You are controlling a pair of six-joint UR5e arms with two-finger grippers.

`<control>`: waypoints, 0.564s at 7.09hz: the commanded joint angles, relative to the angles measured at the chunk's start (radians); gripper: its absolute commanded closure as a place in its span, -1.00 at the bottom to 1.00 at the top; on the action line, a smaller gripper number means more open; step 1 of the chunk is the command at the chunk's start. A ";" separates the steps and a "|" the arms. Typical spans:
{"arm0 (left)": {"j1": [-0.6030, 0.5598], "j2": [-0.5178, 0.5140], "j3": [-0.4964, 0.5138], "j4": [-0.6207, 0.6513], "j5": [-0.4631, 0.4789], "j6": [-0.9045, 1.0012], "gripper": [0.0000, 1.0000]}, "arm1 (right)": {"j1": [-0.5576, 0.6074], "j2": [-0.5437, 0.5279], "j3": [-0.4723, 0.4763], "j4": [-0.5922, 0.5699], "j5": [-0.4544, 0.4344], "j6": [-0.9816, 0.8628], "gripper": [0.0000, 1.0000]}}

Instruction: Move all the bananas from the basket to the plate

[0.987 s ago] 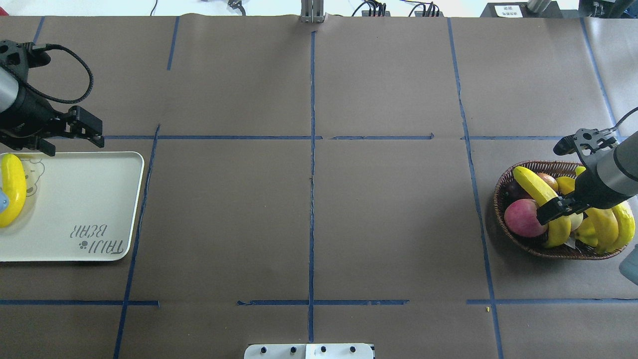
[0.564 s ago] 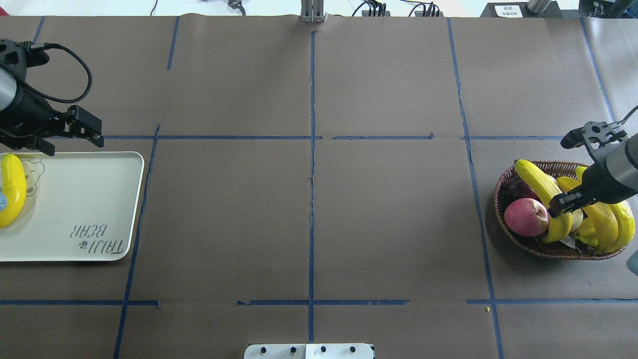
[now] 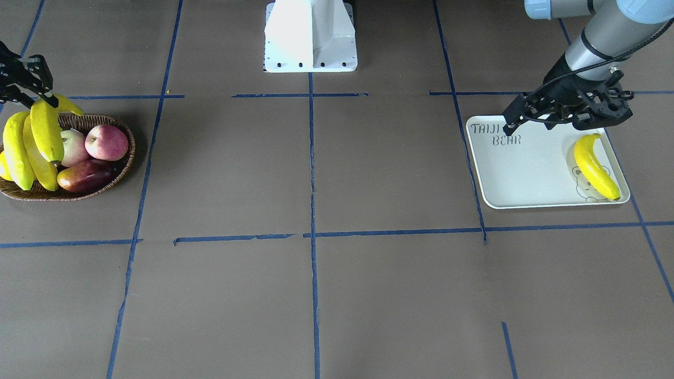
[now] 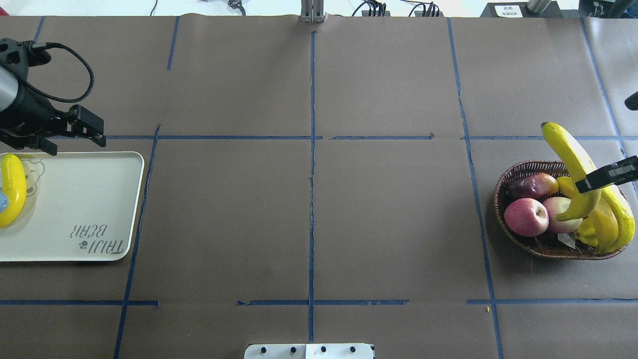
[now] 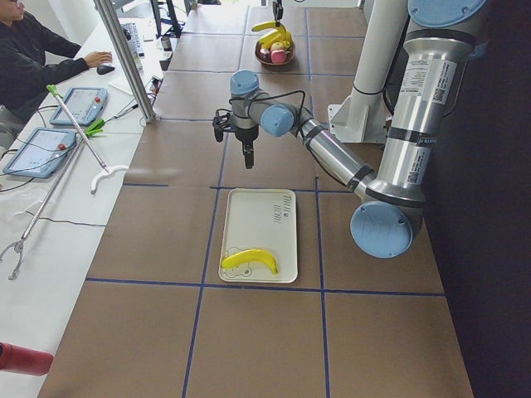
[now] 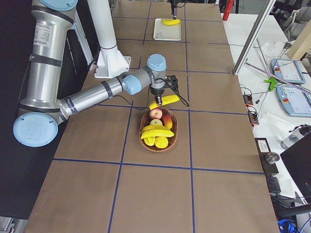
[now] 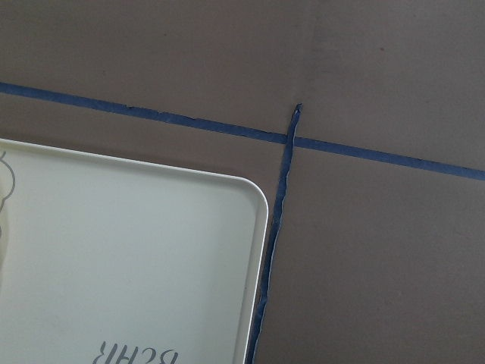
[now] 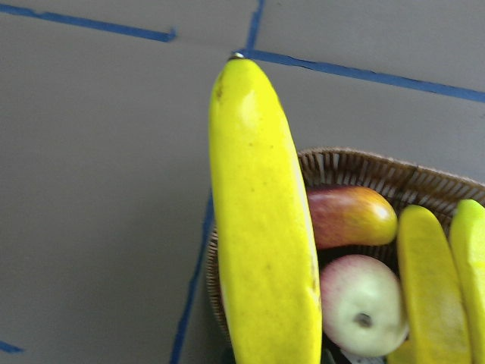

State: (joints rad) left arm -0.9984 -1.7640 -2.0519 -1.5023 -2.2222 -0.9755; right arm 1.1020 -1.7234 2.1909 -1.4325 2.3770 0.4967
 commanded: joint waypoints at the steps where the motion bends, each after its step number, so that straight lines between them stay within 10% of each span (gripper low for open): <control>1: 0.079 -0.107 0.009 -0.018 0.001 -0.155 -1.00 | 0.015 0.211 -0.017 0.006 0.070 0.201 1.00; 4: 0.128 -0.173 0.065 -0.433 0.003 -0.493 -1.00 | -0.204 0.500 -0.075 0.189 -0.041 0.743 1.00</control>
State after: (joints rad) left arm -0.8874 -1.9235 -2.0197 -1.7317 -2.2206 -1.3418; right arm 1.0054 -1.3406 2.1425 -1.3215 2.4086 1.0227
